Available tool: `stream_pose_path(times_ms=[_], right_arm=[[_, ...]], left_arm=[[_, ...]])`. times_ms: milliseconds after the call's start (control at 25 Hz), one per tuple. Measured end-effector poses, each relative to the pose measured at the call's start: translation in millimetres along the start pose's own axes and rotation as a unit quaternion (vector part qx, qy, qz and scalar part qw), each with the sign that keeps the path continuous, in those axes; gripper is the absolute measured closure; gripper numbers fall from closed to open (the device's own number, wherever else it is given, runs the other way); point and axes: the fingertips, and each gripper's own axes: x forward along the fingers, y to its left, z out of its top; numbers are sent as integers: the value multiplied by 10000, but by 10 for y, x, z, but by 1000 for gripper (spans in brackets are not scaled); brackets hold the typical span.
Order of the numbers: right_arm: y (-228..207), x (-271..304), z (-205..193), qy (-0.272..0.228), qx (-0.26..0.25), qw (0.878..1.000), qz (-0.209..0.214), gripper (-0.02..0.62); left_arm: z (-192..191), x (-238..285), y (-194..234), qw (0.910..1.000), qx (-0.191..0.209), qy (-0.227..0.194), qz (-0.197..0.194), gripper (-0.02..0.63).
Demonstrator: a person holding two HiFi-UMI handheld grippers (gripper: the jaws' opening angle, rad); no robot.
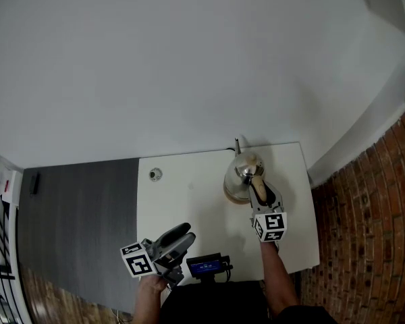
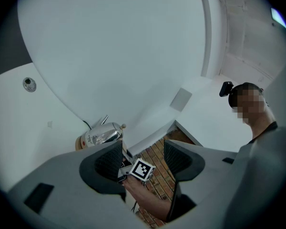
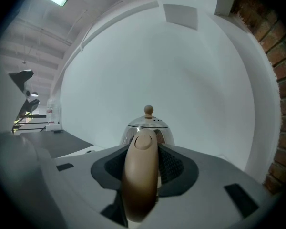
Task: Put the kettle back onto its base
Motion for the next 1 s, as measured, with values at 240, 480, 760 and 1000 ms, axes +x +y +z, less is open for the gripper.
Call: stream_pose_path(times_ms=[240, 480, 760, 1000], right_arm=[[50, -47, -36, -26, -67, 10000, -31, 442], [77, -159, -112, -35, -126, 9999, -111, 442], [182, -206, -223, 120, -339, 9993, -71, 442], [179, -184, -210, 122, -288, 9995, -74, 442]], left_arm=[[3, -32, -9, 10000, 10, -27, -1, 311], [-2, -78, -10, 10000, 1, -69, 23, 311], [-21, -76, -30, 10000, 5, -65, 29, 311], [-36, -48, -35, 10000, 5, -39, 34, 311]])
